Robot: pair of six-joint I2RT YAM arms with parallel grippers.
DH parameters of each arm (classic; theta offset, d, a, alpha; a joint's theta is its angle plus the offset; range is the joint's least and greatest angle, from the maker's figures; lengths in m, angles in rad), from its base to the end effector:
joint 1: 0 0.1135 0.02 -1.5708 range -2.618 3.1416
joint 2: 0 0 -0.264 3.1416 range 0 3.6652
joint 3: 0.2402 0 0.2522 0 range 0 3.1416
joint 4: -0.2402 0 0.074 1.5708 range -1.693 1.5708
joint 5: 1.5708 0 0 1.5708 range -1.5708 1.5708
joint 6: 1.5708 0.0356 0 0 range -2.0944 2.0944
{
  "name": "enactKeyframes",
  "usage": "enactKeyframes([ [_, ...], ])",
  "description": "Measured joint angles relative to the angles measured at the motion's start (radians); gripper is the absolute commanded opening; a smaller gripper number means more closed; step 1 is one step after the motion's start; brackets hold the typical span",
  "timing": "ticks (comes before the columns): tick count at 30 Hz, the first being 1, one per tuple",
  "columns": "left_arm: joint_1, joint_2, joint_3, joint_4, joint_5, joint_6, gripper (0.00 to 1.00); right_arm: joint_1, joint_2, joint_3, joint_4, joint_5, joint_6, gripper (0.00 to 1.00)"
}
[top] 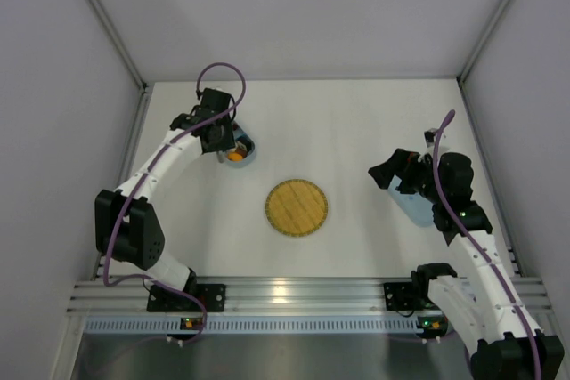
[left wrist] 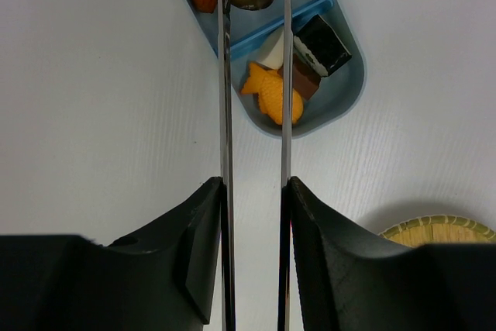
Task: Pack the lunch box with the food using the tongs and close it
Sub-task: Place the fake food in the packing box.
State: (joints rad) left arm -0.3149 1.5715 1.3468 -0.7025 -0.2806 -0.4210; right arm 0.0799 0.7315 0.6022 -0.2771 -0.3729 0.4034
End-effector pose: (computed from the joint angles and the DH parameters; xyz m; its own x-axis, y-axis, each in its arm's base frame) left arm 0.3238 -0.0951 0.2948 -0.7512 -0.1683 -0.6382 -0.1834 0.9821 -0.0431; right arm 0.1710 0.0267 0.2754 -0.5225 0.3249 -0.7883 -0.2205 0.8416 0.4930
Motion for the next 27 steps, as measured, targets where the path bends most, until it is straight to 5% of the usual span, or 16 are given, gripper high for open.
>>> enactKeyframes([
  [27,0.002,-0.019,0.013,-0.002,0.015,0.000,0.50,0.000,0.005,0.000,0.000,0.000,0.000,0.99],
])
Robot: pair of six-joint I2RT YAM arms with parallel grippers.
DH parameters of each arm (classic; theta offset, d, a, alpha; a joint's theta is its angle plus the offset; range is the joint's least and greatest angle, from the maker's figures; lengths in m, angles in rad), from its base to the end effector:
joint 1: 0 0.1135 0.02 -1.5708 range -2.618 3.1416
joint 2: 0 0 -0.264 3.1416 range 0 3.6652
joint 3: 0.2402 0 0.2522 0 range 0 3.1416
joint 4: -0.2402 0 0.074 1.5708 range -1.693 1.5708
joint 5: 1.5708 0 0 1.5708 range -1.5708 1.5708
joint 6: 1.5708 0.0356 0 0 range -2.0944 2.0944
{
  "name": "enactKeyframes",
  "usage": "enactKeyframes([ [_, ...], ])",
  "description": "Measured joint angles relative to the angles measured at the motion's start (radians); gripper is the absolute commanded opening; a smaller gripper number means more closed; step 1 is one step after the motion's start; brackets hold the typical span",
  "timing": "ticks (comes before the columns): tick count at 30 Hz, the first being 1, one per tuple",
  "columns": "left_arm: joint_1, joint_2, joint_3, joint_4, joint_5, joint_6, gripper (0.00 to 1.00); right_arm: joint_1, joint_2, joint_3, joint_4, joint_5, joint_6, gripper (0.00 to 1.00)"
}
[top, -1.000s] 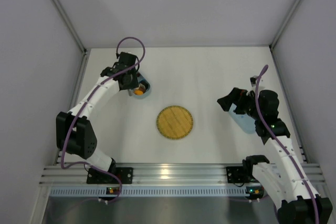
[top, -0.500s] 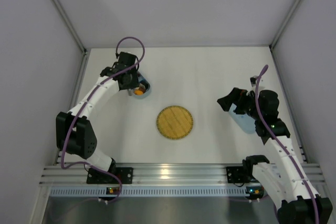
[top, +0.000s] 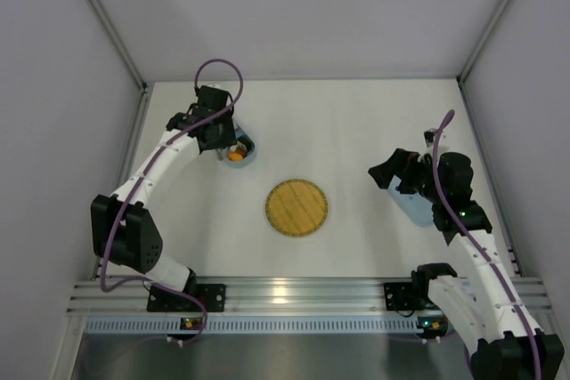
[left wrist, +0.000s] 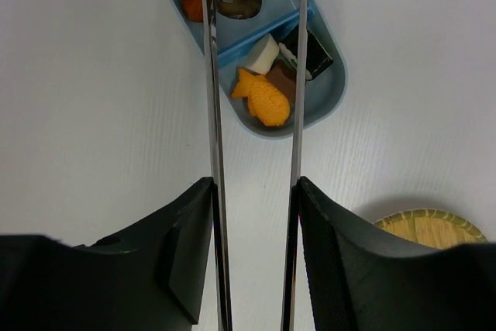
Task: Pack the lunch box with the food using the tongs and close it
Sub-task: Place the fake food in the packing box, then place the clamp at the center of the board.
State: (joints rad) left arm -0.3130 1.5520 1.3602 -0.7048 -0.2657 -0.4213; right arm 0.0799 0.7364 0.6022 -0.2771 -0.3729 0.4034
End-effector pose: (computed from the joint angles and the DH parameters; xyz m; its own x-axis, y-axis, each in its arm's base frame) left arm 0.3212 -0.0941 0.3050 -0.7360 -0.1765 -0.6536 -0.1751 0.9822 -0.0681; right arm 0.1718 0.0268 0.2747 -0.5264 0.3246 -0.7858 -0.2181 0.8418 0.4938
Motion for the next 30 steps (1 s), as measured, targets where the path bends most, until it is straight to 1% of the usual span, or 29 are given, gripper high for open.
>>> enactKeyframes([
  [7,-0.027,-0.036,0.068,-0.010,0.033,0.001,0.50,0.000,0.008,0.000,0.001,0.000,0.000,0.99],
  [16,-0.191,-0.017,0.167,-0.012,0.027,0.001,0.51,0.000,0.020,0.000,0.003,0.001,0.000,1.00],
  [21,-0.238,0.083,0.220,0.018,0.042,-0.001,0.51,0.000,0.039,0.000,0.006,0.001,0.000,1.00],
  [26,-0.240,0.269,0.280,0.084,0.067,-0.007,0.53,0.000,0.059,0.001,0.003,0.005,-0.001,0.99],
  [30,-0.240,0.369,0.290,0.143,0.076,-0.010,0.54,0.000,0.066,0.005,-0.003,0.014,-0.002,1.00],
])
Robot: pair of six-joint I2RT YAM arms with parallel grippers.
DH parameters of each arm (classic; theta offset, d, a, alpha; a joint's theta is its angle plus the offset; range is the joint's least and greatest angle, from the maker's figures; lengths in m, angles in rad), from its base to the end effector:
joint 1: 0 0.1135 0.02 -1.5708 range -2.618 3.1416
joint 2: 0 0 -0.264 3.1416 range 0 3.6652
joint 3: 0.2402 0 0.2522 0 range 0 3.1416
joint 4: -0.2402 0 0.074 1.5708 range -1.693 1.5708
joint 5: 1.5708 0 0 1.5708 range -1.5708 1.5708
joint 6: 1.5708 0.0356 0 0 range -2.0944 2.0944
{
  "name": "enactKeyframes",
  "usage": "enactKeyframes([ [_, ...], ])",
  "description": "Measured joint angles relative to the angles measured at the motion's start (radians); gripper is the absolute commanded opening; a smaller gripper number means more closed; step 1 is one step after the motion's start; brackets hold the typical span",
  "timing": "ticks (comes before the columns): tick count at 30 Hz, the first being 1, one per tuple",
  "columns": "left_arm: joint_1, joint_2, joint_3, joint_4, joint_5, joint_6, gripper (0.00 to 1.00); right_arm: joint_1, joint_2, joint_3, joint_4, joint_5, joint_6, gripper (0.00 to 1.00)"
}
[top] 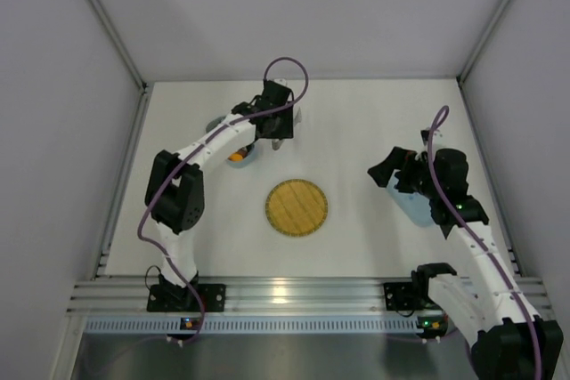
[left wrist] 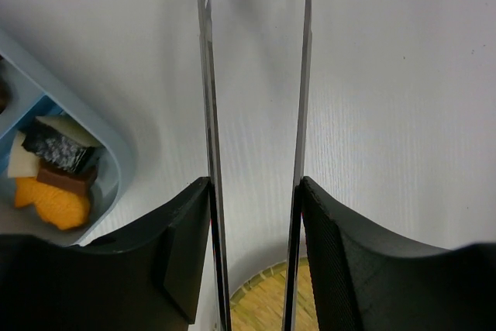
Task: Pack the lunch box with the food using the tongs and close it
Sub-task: Place the clamp at the center of the board.
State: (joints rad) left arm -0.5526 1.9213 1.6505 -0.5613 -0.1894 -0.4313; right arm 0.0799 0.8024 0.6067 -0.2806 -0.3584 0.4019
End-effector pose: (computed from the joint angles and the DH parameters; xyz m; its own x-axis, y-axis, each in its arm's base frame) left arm 0.3747 -0.2232 0.2732 -0.7421 -0.0247 -0.6699 0.1072 0.9821 -0.1550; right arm 0.1823 0.0271 0.2653 -0.5714 0.3217 -0.7550 -0.1760 0.8505 0.4956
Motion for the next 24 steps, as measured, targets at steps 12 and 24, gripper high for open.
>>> enactKeyframes([
  [12,0.000,0.219,0.117,0.093,0.002,-0.011,0.57,0.000,0.027,0.097,-0.072,0.171,-0.006,0.99],
  [24,0.006,0.379,0.185,0.137,0.024,-0.013,0.71,0.000,0.050,0.101,-0.187,0.441,0.016,0.99],
])
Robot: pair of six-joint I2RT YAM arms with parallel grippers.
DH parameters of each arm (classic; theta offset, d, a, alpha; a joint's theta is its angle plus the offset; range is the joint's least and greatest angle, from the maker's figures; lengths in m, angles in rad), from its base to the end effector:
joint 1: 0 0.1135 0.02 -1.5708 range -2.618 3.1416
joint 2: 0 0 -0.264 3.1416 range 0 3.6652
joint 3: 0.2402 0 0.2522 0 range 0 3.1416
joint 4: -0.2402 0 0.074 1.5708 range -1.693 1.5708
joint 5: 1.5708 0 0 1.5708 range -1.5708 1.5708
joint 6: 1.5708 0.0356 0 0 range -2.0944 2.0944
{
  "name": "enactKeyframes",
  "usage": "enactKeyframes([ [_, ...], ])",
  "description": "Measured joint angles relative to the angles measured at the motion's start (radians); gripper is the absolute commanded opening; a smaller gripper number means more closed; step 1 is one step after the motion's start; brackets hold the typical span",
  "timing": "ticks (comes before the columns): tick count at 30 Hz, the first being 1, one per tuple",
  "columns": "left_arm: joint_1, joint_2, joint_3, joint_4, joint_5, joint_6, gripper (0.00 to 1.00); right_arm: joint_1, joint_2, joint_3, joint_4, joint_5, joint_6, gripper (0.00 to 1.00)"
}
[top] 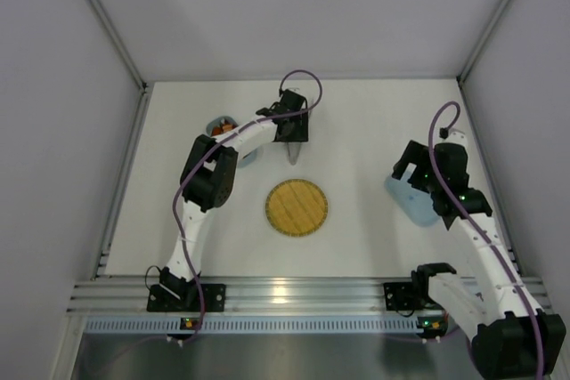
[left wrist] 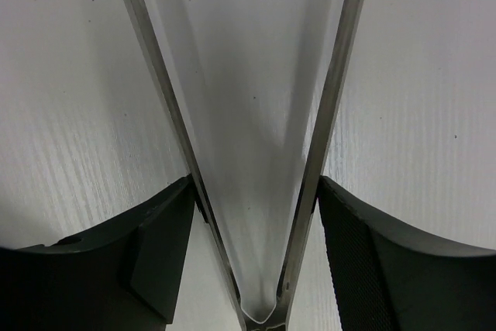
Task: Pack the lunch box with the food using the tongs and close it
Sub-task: Place the clamp at the center of the board.
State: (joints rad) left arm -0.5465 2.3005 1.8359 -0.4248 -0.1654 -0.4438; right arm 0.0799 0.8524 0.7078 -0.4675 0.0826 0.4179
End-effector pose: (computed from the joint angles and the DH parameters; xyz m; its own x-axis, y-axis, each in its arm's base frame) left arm 0.4393 -0.2604 0.1694 -0.7813 -0.0204 -0.6238 0.0980 0.9830 -0.1550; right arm 0.1865 0.0120 0.2734 -0.5284 0.3635 -0.7673 0.2213 0.9315 0.2888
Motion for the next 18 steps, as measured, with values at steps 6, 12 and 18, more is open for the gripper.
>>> enactKeyframes([
  [6,0.002,0.003,0.008,0.023,0.029,-0.002,0.76,-0.008,0.049,0.000,-0.028,0.108,0.034,0.99],
  [12,0.002,0.003,0.008,0.043,0.043,-0.001,0.80,-0.151,0.094,-0.013,-0.033,0.118,0.093,0.99],
  [18,0.002,0.002,0.008,0.051,0.054,0.003,0.84,-0.306,0.129,-0.083,-0.030,0.052,0.151,1.00],
])
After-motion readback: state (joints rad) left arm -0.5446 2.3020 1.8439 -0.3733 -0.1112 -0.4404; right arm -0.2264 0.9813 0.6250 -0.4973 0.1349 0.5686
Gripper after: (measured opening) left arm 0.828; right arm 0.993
